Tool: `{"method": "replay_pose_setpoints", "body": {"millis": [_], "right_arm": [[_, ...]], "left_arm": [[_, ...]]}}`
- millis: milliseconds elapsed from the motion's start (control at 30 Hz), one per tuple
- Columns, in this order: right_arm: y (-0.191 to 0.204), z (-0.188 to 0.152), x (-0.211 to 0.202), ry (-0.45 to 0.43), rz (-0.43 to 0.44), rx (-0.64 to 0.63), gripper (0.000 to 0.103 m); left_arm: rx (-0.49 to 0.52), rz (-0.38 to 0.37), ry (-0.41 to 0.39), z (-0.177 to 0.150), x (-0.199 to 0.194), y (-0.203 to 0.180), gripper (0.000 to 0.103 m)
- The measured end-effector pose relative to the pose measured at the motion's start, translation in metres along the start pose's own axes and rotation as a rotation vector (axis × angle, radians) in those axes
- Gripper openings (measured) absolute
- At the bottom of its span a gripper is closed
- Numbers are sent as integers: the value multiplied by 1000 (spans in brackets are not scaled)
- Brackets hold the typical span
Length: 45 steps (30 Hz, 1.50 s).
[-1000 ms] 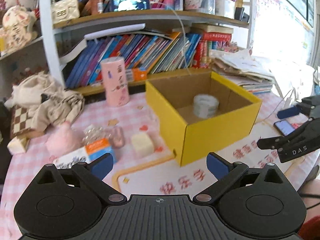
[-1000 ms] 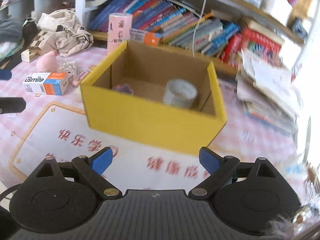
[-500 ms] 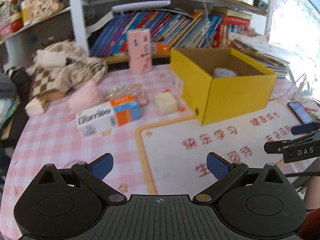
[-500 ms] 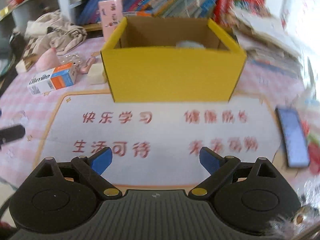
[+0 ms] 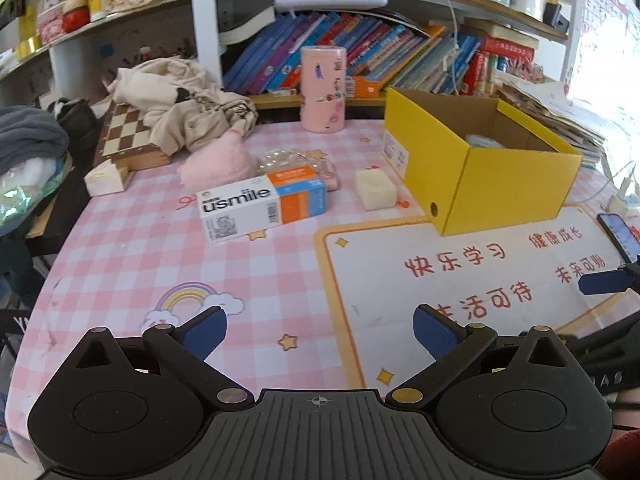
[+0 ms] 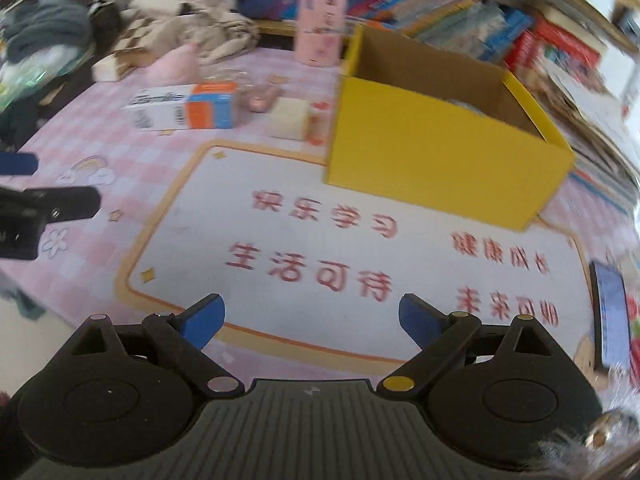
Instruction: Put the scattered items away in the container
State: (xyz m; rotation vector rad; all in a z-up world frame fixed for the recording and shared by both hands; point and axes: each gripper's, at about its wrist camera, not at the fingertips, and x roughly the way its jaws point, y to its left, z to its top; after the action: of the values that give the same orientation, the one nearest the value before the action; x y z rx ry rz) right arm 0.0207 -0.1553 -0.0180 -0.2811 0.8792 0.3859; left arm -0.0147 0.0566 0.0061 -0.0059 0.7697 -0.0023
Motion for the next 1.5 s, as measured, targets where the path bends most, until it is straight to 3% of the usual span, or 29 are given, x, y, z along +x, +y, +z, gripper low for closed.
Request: {"method": "replay_pose_setpoints", "body": {"millis": [400,767,1033,1433,1500], "right_arm": [[34,16,3,-25,41,-103,94],[48,26,7,-65,96,-172,87],[46,44,25,-70,129,-162,71],[52,78,60,-51,125,-198,70],[52,86,66,-46,116,-180,64]], "left_arm": [[-95,43,-10,-11,-13,32,101],[-141,74,-14,-11,-10,45,101],[-95,57,-13,-1,3,45,101],[-114,44,8,17,38,62,101],[-103,48,5,22,45,65,101]]}}
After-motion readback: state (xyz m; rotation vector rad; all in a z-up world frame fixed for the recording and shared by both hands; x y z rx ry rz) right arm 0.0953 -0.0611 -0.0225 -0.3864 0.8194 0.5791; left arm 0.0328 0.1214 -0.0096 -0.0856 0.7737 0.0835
